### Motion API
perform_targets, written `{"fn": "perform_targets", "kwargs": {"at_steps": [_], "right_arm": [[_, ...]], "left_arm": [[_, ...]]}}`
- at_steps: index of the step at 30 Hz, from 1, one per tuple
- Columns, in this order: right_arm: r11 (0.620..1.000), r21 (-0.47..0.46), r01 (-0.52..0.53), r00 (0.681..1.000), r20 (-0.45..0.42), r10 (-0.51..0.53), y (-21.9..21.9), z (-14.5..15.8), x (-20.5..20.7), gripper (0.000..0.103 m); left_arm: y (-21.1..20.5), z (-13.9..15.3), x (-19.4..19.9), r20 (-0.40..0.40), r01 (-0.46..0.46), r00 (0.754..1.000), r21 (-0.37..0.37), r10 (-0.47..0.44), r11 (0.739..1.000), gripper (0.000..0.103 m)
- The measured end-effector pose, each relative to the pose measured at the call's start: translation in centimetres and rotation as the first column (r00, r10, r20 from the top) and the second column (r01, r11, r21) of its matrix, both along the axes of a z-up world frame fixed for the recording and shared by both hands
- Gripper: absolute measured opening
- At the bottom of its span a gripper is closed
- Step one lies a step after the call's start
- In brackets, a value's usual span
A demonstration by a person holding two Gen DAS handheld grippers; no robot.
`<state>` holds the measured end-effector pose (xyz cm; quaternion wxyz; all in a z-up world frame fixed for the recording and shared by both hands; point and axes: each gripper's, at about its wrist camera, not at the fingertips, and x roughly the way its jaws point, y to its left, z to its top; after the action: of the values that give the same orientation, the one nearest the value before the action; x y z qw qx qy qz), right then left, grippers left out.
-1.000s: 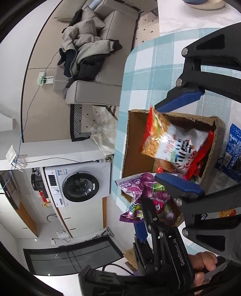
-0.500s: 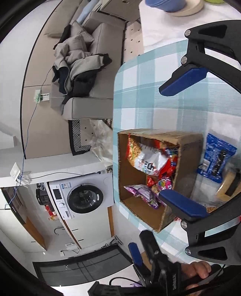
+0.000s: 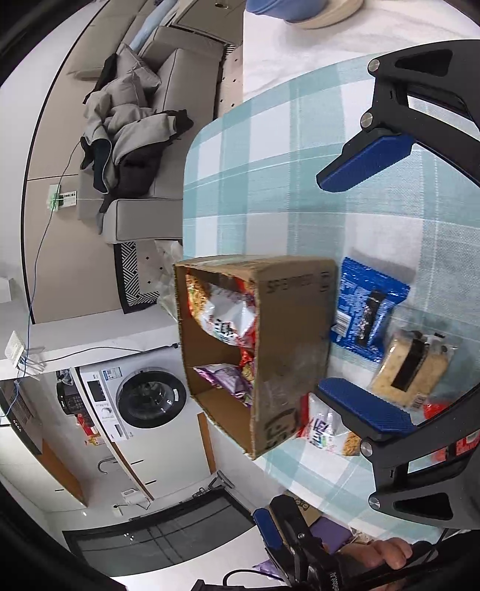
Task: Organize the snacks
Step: 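Move both tools back toward the remaining snacks beside the box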
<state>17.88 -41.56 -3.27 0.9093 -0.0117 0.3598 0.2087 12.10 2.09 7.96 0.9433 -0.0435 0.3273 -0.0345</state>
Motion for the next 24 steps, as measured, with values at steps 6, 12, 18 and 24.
{"fn": "perform_targets", "kwargs": {"at_steps": [6, 12, 18, 24], "right_arm": [[1.0, 0.001, 0.006, 1.0, -0.016, -0.006, -0.1, -1.1, -0.9, 0.103], [1.0, -0.005, -0.004, 0.999, -0.05, 0.004, 0.1, -2.2, -1.7, 0.103], [0.999, -0.013, -0.038, 0.996, -0.085, 0.037, 1.5, -3.7, -2.1, 0.103], [0.997, -0.023, -0.079, 0.991, -0.114, 0.076, 3.3, -4.9, -2.5, 0.103]], "left_arm": [[0.3, -1.8, -1.6, -0.028, -0.003, 1.0, 0.014, 0.003, 1.0, 0.102], [0.1, -3.4, -2.1, -0.058, 0.0, 0.998, 0.021, 0.001, 1.0, 0.102], [0.0, -4.9, -1.7, -0.096, 0.004, 0.995, 0.031, -0.001, 1.0, 0.102], [0.3, -5.7, -1.4, -0.115, 0.0, 0.993, 0.033, 0.003, 0.999, 0.102]]}}
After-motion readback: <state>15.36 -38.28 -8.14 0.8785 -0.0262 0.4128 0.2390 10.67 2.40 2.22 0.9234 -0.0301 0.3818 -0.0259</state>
